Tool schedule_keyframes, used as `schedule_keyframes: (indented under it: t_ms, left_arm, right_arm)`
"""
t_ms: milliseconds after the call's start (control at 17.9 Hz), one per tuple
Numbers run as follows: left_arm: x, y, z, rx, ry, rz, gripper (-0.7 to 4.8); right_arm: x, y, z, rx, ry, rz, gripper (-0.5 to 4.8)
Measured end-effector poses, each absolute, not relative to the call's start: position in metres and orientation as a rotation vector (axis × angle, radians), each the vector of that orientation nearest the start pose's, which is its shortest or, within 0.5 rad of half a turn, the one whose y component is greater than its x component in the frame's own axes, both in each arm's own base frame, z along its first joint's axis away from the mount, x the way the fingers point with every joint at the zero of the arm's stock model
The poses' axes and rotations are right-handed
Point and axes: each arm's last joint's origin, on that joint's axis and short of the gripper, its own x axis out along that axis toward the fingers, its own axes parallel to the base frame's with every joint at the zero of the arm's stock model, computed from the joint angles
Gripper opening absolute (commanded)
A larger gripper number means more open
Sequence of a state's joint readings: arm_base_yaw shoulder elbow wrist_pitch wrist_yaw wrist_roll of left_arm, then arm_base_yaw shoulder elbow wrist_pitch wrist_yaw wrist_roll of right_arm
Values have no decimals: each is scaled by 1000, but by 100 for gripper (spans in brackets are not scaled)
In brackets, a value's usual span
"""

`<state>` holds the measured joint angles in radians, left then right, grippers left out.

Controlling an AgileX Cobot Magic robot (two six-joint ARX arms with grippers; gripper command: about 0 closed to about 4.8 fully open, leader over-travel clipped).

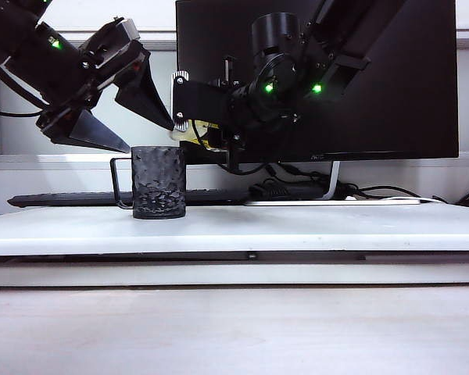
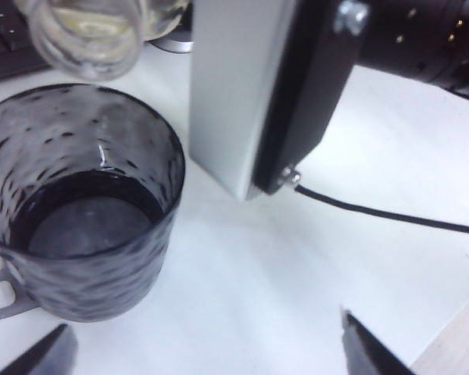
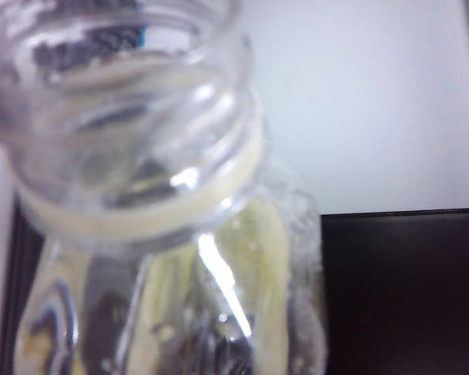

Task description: Carefully pick up the bottle and pour some water from the bottle into the cup.

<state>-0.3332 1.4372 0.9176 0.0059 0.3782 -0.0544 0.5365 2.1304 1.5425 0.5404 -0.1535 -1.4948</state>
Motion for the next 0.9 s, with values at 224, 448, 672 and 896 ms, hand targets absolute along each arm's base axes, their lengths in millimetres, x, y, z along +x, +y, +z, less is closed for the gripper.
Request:
schedule_keyframes:
  t_ms: [224,448,672,896]
  left_arm:
    - [290,-111,249,-44,538,-663,479]
    - [290,-111,249,-41,536,-662,479]
    - [290,-111,249,-37,536,-648,479]
    - [290,-110,249,-37,535,-645,479]
  right_arm:
    - [422,255,237,-1483,-492,582,103]
    - [422,255,237,-1538,-512,571,103]
    - [422,255,237,-1582,-530,561,103]
    - [423,255,239,-1592,-554,538,103]
